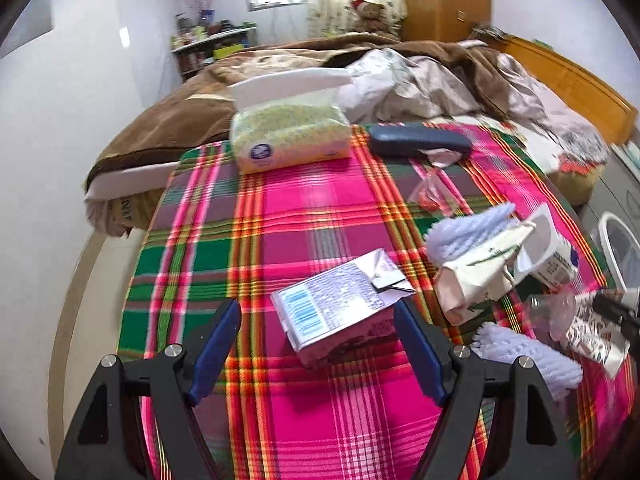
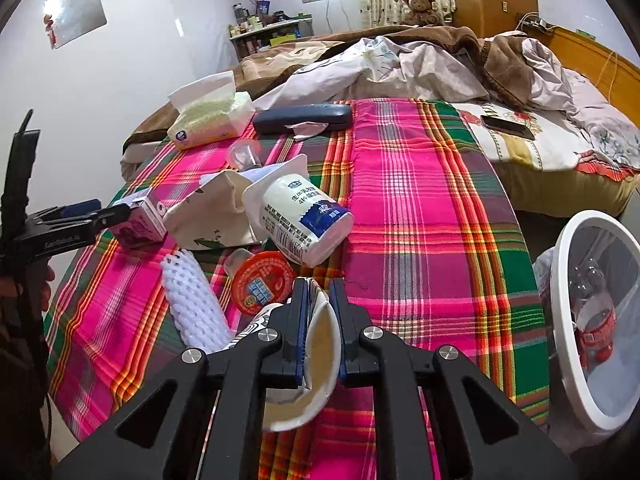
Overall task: Collect trash
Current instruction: 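Grasp the paper cup with the right tool while the left tool grasps the purple carton, then carry the cup and carton over the white wastebasket and open both tools, then move both tools back over the remaining trash on the plaid cloth, then grasp the white yogurt cup with the right tool while the left tool grasps the white foam net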
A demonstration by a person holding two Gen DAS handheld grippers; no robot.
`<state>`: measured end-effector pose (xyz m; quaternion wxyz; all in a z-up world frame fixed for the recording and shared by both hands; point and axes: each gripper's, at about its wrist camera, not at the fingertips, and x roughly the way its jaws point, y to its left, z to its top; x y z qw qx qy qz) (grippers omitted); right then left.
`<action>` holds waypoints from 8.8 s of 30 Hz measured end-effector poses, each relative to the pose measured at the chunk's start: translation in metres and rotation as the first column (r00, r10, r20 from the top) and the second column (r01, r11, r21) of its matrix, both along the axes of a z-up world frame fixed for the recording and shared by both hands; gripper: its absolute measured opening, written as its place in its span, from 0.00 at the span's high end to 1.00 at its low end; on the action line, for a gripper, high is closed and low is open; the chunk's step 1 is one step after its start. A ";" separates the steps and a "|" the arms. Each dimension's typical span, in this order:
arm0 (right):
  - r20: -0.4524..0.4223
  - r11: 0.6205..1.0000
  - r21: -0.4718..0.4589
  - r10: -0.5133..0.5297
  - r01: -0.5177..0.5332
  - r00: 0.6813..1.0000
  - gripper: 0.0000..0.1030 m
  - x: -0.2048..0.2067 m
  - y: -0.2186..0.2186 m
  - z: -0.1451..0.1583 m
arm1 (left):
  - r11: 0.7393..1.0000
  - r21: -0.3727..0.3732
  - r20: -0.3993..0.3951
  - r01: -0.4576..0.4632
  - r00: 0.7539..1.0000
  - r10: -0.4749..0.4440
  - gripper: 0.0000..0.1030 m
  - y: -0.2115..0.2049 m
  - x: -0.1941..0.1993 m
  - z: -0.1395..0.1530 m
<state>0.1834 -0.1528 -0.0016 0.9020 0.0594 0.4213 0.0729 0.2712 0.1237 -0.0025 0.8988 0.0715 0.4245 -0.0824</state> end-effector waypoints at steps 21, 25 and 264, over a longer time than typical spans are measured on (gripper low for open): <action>0.010 0.999 0.027 -0.025 0.024 1.000 0.91 -0.006 -0.018 -0.002 | 0.990 -0.070 -0.092 0.122 0.987 -0.128 0.39 -0.036 -0.007 -0.016; 0.011 0.999 0.029 -0.024 0.023 1.000 0.91 -0.006 -0.018 -0.002 | 0.989 -0.065 -0.081 0.133 0.987 -0.138 0.37 -0.038 -0.002 -0.015; 0.008 0.991 -0.017 0.130 -0.129 0.992 0.48 0.064 -0.025 -0.009 | 0.925 -0.295 -0.103 -0.240 0.970 0.219 0.62 -0.099 -0.060 -0.033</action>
